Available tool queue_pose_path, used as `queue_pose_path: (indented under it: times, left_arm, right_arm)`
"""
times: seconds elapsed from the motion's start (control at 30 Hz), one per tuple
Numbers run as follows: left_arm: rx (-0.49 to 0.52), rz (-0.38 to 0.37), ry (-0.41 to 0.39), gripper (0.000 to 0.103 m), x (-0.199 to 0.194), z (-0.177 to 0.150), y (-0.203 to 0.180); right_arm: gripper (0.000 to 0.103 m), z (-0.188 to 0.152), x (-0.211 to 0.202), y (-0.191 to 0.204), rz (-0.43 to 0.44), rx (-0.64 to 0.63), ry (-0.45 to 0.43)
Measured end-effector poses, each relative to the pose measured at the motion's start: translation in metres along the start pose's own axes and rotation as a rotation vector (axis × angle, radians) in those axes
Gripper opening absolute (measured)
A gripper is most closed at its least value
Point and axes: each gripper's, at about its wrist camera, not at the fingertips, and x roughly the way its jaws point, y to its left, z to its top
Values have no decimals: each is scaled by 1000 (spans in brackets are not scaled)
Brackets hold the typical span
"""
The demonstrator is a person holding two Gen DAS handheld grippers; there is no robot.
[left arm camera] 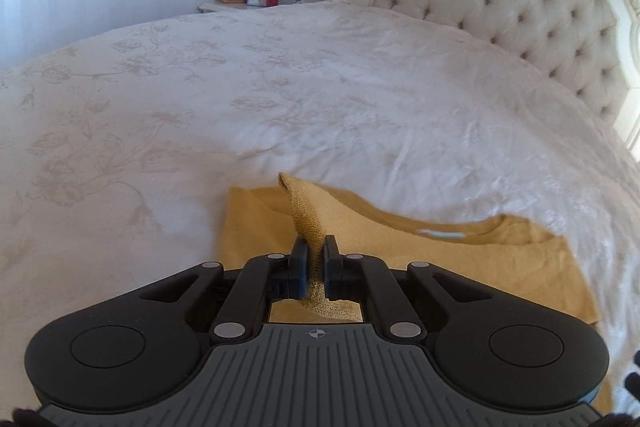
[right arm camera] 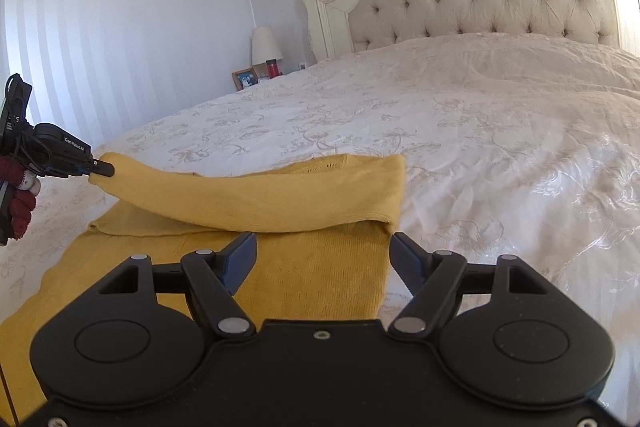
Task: Fold small clothes
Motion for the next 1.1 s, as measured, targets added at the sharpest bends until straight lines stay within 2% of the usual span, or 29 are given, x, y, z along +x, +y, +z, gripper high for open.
queue_pose_path:
  times: [0.2,0.3,0.33,0.37,0.47,0.53,0.6,0.77,0.93,1.03,1.1]
  left_arm:
    - [-45,32,61,7,26,-14,19]
    - [-31,65,98,13,42,-25,24]
    - [-28,75,105,19,47,-31,26]
    - [-25,75,90,20,50,-38,29]
    - [14,35,-14,39,43,-56,29]
    - [43,-6,-59,69,40,-66,26]
    - [79,-30,-80,80,39,-73,21]
    - [83,-25,-102,80,40,-75,18]
    - [-2,-41,-157,80,33,-82,30]
    - [-58,1,-164,80,32,-82,37]
    - [-101,-17,-154,80,34,-82,44]
  right_arm:
    - [76,-3,6,2,-12,-13,52]
    - [78,-4,9,1,-28,-1,72]
    - [79,-5,10,0,-32,5,79]
    - [81,-6,11,0,-38,10,86]
    - [81,-8,13,1,-63,12,107]
    - [85,-9,15,2,-75,9,118]
    - [91,-8,15,4,-87,3,117]
    - [94,7,23,7,-102,-4,97]
    - [96,38,55,11,-128,2,65]
    - [96,50,91,12,-137,9,101]
    - [96,52,117,10,-148,23,143]
